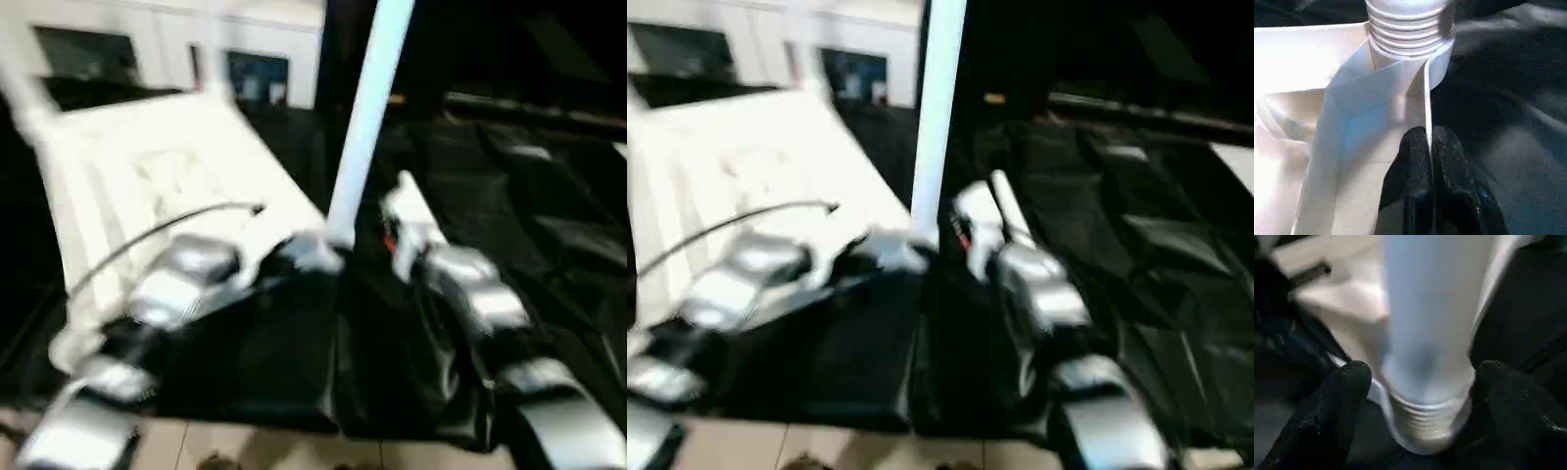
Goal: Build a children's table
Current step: Rotate leg to tighten
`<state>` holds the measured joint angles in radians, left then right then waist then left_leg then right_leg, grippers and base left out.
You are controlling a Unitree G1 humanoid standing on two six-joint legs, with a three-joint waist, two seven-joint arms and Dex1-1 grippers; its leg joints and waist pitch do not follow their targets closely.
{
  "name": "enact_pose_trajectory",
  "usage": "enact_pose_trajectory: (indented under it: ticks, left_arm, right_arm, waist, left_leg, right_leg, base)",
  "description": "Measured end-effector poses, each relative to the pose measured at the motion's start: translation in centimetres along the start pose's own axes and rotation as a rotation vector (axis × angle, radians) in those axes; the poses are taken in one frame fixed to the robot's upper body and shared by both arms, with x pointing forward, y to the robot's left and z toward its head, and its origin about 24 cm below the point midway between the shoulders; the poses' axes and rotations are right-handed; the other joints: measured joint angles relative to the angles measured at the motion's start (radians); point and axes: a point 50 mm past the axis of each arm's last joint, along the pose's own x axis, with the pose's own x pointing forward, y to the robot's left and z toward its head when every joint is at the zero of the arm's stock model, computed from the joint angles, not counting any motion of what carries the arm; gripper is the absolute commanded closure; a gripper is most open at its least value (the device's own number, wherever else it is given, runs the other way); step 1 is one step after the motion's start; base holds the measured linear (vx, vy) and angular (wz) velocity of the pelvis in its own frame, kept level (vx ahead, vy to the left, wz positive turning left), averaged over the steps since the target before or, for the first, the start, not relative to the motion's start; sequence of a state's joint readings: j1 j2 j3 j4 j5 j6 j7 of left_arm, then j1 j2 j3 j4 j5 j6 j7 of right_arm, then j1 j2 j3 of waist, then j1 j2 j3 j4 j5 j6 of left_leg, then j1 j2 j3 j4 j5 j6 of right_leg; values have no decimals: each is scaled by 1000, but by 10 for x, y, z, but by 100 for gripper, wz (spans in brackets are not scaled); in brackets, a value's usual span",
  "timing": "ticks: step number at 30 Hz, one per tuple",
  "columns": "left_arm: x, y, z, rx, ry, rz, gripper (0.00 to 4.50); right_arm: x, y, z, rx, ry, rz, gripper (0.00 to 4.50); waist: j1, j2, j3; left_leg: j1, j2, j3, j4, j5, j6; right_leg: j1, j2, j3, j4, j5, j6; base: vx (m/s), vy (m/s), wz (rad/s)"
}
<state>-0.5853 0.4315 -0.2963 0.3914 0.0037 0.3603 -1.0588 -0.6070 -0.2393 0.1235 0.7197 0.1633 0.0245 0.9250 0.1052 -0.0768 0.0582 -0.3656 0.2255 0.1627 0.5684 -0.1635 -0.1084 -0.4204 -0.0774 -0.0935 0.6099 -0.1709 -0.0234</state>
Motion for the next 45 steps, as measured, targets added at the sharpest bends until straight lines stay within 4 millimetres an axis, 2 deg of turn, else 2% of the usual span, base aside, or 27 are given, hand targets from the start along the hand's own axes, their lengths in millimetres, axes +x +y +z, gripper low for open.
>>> enact_pose_trajectory:
  ticks: [2, 6, 11, 23, 29, 36, 39, 41, 45]
  left_arm:
    - [-1, -5, -1, 18, 3, -66, 450]
    - [2, -11, 0, 41, -1, -136, 450]
    - [2, -12, 1, 48, -4, -151, 450]
    - [1, -12, 1, 53, -8, -150, 450]
    - [1, -11, -1, 44, -3, -140, 450]
    - [26, -3, 9, 3, -1, 29, 450]
    - [45, 0, 19, -63, -11, 130, 450]
    - [57, -2, 26, -82, -19, 177, 450]
    - [66, -3, 31, -92, -19, 212, 450]
  right_arm:
    - [-2, 5, -4, -10, 24, 49, 61]
    - [-3, 9, 0, -72, 56, 116, 61]
    - [-6, 10, -1, -67, 72, 149, 61]
    - [-5, 11, -3, -49, 77, 159, 163]
    - [-2, 12, -7, -19, 65, 134, 172]
    - [14, 1, -14, 135, 8, -195, 173]
    - [27, -3, -14, 204, -18, -411, 174]
    - [34, -4, -13, 234, -32, -527, 174]
    - [41, -4, -12, 264, -44, -631, 174]
  waist:
    - [10, 1, 1]
    - [17, 2, 2]
    - [13, 2, 2]
    - [13, 2, 2]
    - [8, 2, 2]
    - [-5, 2, 2]
    - [-8, 3, 1]
    - [-9, 4, 1]
    - [-5, 6, 0]
  left_leg:
    - [0, 1, 3, 1, 0, 0]
    - [-1, 1, 8, 2, 1, 1]
    - [-1, 0, 9, 3, 1, 2]
    - [-1, 0, 9, 4, 2, 2]
    - [-1, 0, 9, 5, 2, 2]
    - [1, -1, 10, 9, 2, 2]
    - [2, -2, 11, 10, 2, 2]
    - [4, -4, 11, 10, 1, 2]
    - [5, -4, 12, 9, 1, 3]
  right_leg:
    - [1, 0, 2, 0, 0, 0]
    - [3, -1, 9, 0, -1, 2]
    - [2, 0, 12, 1, -1, 2]
    - [2, 0, 12, 3, -1, 3]
    - [2, 0, 12, 5, -1, 3]
    - [3, 0, 20, 9, 0, 4]
    - [4, 0, 23, 11, -2, 6]
    - [3, 0, 25, 11, -1, 6]
    - [4, 0, 26, 11, -2, 8]
  base:
    - [0, 0, 0]
    - [0, 0, 0]
    - [0, 0, 0]
    - [0, 0, 0]
    - [0, 0, 0]
    - [0, 0, 0]
    - [0, 0, 0]
    - [0, 0, 0]
    - [0, 0, 0]
